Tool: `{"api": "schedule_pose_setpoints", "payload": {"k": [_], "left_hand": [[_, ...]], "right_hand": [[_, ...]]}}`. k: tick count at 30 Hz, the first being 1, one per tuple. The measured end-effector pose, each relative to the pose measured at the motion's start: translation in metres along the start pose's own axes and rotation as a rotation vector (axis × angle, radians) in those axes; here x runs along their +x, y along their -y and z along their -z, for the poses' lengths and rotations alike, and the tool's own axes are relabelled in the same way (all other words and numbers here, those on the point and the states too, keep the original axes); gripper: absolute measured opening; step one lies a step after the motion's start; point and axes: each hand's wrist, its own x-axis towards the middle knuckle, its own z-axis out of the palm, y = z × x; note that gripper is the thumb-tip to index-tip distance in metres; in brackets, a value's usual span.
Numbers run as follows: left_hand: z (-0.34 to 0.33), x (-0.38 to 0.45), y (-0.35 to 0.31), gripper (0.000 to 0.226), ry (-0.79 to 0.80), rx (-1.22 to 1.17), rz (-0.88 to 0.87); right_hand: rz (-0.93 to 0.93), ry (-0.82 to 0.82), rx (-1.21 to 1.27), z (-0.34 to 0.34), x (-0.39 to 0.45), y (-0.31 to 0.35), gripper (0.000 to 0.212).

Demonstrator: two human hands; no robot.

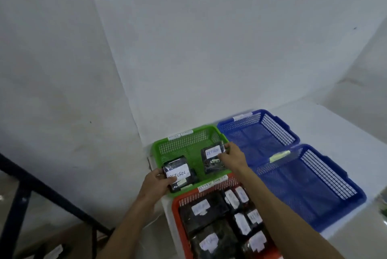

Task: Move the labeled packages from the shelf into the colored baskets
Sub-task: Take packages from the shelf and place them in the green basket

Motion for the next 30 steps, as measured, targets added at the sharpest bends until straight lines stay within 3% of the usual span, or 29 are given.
{"api": "schedule_pose_setpoints", "payload": {"k": [7, 15, 19, 22, 24, 28, 30], "left_hand": [[-0.044, 0.067, 0.016, 0.029, -0.121, 0.139, 0.064], [-0.079, 0.111, 0.027, 0.027, -0.168, 0.147, 0.151], [-0.09, 0.127, 0.027, 0.023, -0.176, 0.175, 0.19], [-0.101, 0.14, 0.022, 0.023, -0.125, 0.168, 0.199], [-0.111, 0.147, 0.014, 0.027, -0.046, 0.133, 0.222], [-0.135, 0.167, 0.007, 0.027, 0.084, 0.082, 0.253], [-0.146, 0.176, 0.007, 0.028, 0.141, 0.08, 0.248]], "right_hand": [[-0.068, 0.232, -0.222, -0.042, 0.103, -0.045, 0.018], [-0.026, 0.44, -0.424, -0.064, 0.142, -0.071, 0.017], [0.023, 0.539, -0.567, -0.063, 0.153, -0.075, 0.033], [0.112, 0.515, -0.655, -0.049, 0.166, -0.062, 0.018], [0.171, 0.511, -0.571, -0.034, 0.177, -0.049, 0.02], [0.05, 0.858, -0.091, 0.002, 0.189, -0.026, 0.035], [0.219, 0.879, -0.259, 0.006, 0.197, -0.025, 0.052]]}}
